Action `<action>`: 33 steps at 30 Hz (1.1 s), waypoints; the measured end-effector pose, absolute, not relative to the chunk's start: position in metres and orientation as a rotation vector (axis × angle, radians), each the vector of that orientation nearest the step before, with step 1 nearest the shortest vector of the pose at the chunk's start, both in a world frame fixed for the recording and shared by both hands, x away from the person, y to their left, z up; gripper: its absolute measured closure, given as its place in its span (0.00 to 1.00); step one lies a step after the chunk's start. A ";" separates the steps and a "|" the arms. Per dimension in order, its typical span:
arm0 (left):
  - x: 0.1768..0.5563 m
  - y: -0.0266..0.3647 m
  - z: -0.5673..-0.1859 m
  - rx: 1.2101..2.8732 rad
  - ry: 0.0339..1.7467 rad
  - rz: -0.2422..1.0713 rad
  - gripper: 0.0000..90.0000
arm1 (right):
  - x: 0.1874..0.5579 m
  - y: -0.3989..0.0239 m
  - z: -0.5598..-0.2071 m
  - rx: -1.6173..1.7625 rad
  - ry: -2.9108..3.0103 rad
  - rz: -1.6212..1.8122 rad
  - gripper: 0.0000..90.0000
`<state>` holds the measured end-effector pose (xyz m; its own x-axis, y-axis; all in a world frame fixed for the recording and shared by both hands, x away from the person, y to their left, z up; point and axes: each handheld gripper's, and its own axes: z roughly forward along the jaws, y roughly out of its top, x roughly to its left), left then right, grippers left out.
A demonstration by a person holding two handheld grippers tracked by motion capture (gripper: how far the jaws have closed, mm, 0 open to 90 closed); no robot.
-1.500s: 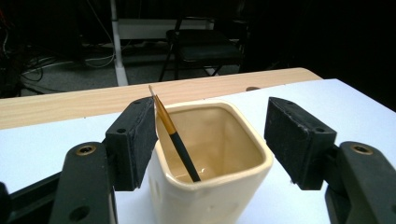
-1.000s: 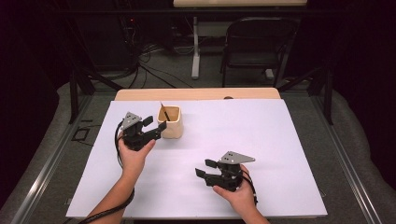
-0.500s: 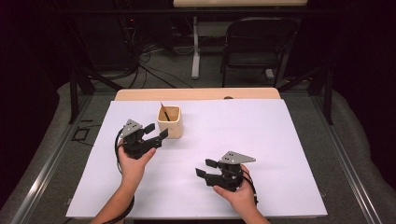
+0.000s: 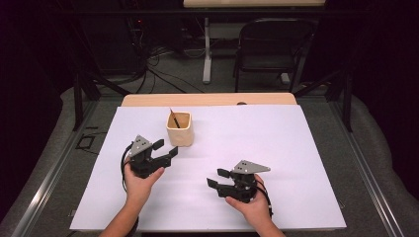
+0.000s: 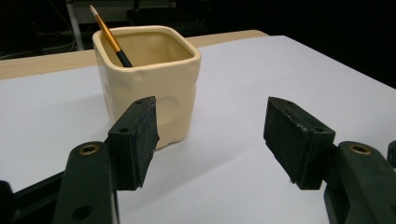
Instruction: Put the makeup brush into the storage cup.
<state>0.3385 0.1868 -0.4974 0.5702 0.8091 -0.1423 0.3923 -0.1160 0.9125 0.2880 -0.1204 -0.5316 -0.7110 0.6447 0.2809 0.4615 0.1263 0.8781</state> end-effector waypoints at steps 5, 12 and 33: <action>0.331 0.187 -0.499 1.733 0.982 0.464 0.39 | 0.288 -0.121 -0.532 1.111 2.219 1.640 0.48; 0.322 0.185 -0.503 1.762 0.954 0.455 0.39 | 0.287 -0.122 -0.531 1.110 2.217 1.634 0.48; 0.296 0.179 -0.516 1.815 0.891 0.409 0.39 | 0.288 -0.123 -0.530 1.113 2.207 1.642 0.48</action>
